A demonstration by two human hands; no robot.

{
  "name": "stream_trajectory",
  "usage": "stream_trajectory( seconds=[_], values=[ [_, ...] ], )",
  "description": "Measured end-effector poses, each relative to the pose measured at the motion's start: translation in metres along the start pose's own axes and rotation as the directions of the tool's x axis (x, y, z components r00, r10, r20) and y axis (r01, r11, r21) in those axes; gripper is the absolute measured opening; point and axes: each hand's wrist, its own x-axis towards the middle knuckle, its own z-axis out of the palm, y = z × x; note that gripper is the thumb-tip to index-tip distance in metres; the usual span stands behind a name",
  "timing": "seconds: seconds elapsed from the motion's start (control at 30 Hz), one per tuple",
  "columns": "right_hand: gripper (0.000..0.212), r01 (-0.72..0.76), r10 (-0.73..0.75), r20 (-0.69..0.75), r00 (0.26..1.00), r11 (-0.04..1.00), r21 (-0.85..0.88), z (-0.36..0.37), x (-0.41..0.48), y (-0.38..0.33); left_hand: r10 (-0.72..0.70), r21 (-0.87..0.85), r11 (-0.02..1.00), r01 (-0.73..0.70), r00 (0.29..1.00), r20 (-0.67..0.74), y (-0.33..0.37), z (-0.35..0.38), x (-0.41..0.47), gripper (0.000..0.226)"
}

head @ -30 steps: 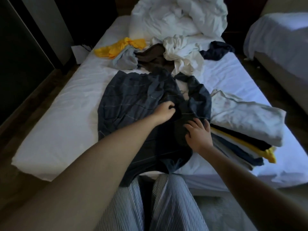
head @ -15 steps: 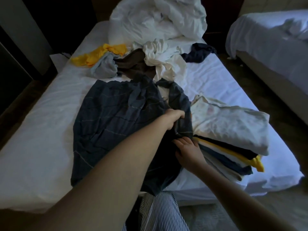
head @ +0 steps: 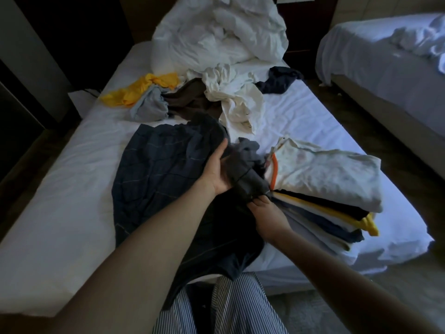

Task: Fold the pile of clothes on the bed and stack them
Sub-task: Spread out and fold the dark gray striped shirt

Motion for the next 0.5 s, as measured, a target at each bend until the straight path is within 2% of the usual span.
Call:
stream_trajectory(
  seconds=[0.1, 0.17, 0.2, 0.27, 0.33, 0.4, 0.5],
  values=[
    [0.047, 0.031, -0.028, 0.066, 0.997, 0.998, -0.059, -0.001, -0.003, 0.001, -0.03, 0.211, 0.977, 0.04, 0.998, -0.05, 0.011, -0.007, -0.014, 0.019],
    [0.047, 0.043, -0.031, 0.112, 0.993, 0.993, -0.107, -0.003, -0.004, -0.002, -0.018, 0.281, 0.958, 0.05, 0.993, -0.114, 0.02, -0.015, -0.021, 0.011],
    [0.047, 0.028, -0.012, 0.14, 0.99, 0.993, -0.111, -0.004, -0.004, -0.003, 0.007, 0.246, 0.969, 0.023, 0.993, -0.121, 0.027, -0.019, -0.026, 0.012],
    [0.045, -0.041, 0.063, 0.191, 0.98, 0.992, -0.115, -0.006, -0.005, -0.006, 0.095, 0.019, 0.995, -0.094, 0.991, -0.095, 0.042, -0.028, -0.034, 0.018],
    [0.042, -0.037, 0.081, 0.198, 0.977, 0.976, -0.216, -0.007, -0.007, -0.009, 0.196, -0.144, 0.968, -0.207, 0.976, -0.092, 0.058, -0.041, -0.04, 0.019],
    [0.04, 0.024, 0.031, 0.156, 0.987, 0.94, -0.34, -0.005, -0.008, -0.014, 0.279, -0.2, 0.931, -0.305, 0.949, -0.145, 0.069, -0.06, -0.046, 0.015],
    [0.04, 0.004, 0.055, 0.122, 0.991, 0.901, -0.435, 0.003, -0.007, -0.023, 0.303, -0.261, 0.888, -0.377, 0.91, -0.282, 0.07, -0.104, -0.053, 0.026]
  ],
)
